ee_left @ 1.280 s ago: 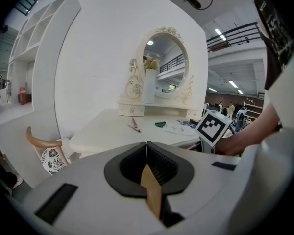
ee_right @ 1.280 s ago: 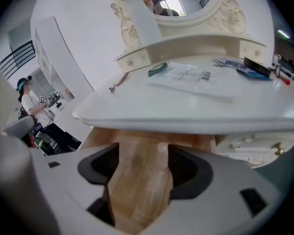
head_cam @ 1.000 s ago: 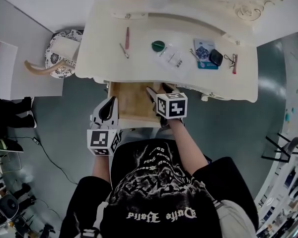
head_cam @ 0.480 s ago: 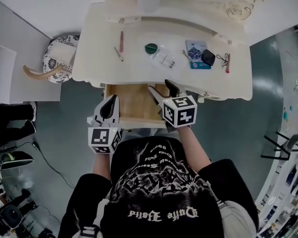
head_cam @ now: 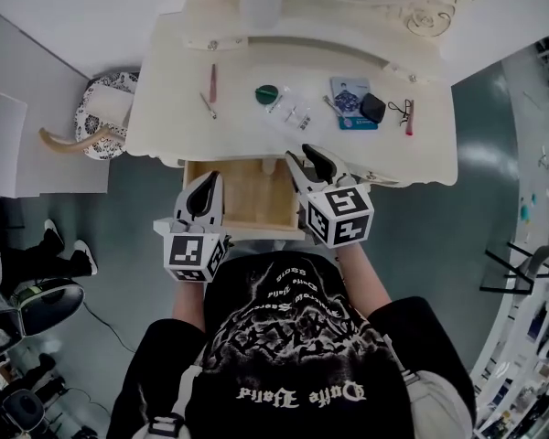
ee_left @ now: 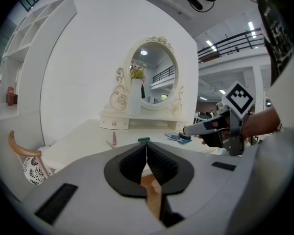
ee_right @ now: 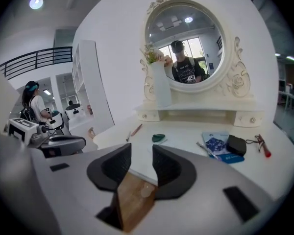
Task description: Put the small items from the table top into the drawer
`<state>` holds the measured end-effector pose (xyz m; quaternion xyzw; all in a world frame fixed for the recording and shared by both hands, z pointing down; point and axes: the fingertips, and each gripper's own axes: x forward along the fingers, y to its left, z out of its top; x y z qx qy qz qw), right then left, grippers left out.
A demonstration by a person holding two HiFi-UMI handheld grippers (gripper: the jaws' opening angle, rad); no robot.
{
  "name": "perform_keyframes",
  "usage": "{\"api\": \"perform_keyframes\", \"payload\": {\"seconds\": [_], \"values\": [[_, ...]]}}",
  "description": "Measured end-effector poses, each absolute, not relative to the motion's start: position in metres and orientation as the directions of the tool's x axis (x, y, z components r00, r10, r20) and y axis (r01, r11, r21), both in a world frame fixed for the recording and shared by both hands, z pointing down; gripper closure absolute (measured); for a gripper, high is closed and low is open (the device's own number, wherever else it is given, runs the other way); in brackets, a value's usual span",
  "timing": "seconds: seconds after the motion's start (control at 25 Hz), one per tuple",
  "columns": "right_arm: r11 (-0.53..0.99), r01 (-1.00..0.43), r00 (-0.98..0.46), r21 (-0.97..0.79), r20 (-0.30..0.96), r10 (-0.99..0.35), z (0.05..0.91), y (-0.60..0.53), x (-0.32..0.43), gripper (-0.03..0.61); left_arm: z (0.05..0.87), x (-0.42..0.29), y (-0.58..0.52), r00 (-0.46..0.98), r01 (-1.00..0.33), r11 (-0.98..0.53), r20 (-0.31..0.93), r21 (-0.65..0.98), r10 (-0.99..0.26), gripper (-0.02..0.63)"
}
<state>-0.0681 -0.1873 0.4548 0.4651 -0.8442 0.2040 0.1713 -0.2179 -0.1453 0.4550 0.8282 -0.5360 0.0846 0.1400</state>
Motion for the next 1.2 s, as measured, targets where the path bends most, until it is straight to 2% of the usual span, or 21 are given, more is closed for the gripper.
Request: {"api": "perform_keyframes", "payload": {"seconds": [0.2, 0.56, 1.2], "values": [[0.491, -0.856, -0.507, -0.160, 0.445, -0.738, 0.444, -0.187, -0.059, 0.512, 0.452, -0.207, -0.147, 0.417, -0.909, -0.391, 0.280, 0.147, -0.864, 0.598], [0.483, -0.862, -0.499, -0.150, 0.409, -0.764, 0.435, -0.183, -0.033, 0.565, 0.448, -0.180, -0.148, 0.429, -0.903, -0.404, 0.281, 0.144, -0.859, 0.598], [0.524, -0.847, -0.518, -0.084, 0.345, -0.782, 0.425, -0.180, -0.013, 0.569, 0.445, -0.163, -0.151, 0.409, -0.913, -0.386, 0.282, 0.135, -0.868, 0.598]]}}
